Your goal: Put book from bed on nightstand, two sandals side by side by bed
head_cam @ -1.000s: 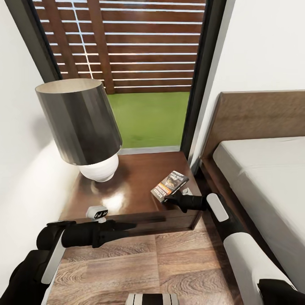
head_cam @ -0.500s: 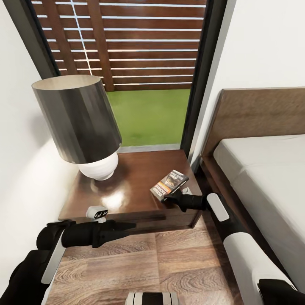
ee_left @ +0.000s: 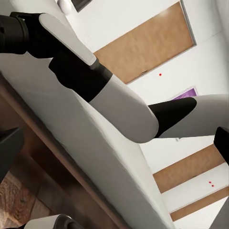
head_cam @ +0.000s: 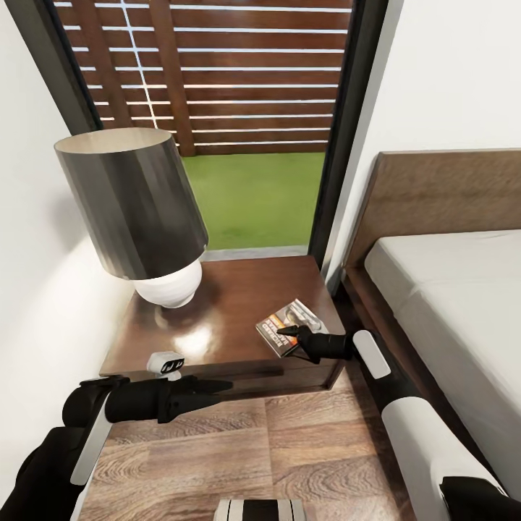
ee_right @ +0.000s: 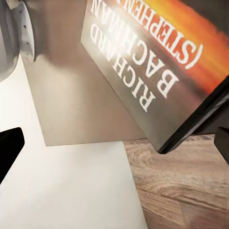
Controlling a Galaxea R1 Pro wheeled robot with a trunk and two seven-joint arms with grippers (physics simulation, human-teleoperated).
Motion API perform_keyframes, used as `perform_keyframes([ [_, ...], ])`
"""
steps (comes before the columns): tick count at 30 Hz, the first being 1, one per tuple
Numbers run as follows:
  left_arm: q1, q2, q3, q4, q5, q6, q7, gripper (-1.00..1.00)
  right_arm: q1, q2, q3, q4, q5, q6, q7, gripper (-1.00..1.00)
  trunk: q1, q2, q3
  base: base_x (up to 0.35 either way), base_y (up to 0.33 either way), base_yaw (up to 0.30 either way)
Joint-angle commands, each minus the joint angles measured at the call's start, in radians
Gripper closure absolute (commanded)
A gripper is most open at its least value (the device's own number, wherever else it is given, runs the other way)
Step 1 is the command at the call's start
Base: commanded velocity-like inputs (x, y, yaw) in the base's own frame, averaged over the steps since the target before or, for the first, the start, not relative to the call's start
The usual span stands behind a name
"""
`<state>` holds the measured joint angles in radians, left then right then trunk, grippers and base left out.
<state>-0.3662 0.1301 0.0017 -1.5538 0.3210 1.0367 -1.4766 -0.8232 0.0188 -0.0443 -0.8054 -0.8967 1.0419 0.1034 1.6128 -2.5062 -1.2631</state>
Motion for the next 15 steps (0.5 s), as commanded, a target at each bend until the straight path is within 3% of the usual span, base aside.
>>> perform_keyframes([
  [1,0.0,0.0,0.0,0.0,0.001,0.011,-0.003,-1.0,-0.001,0.001,-0.005,0.0,0.01,0.005,0.009,-1.0,0.0,0.0,-0.001,0.0,0.0,0.0],
  [15,0.0,0.0,0.0,0.001,0.001,0.011,-0.003,-1.0,-0.001,0.002,-0.002,0.0,0.011,0.005,0.006,-1.0,0.0,0.0,-0.001,0.0,0.0,0.0],
])
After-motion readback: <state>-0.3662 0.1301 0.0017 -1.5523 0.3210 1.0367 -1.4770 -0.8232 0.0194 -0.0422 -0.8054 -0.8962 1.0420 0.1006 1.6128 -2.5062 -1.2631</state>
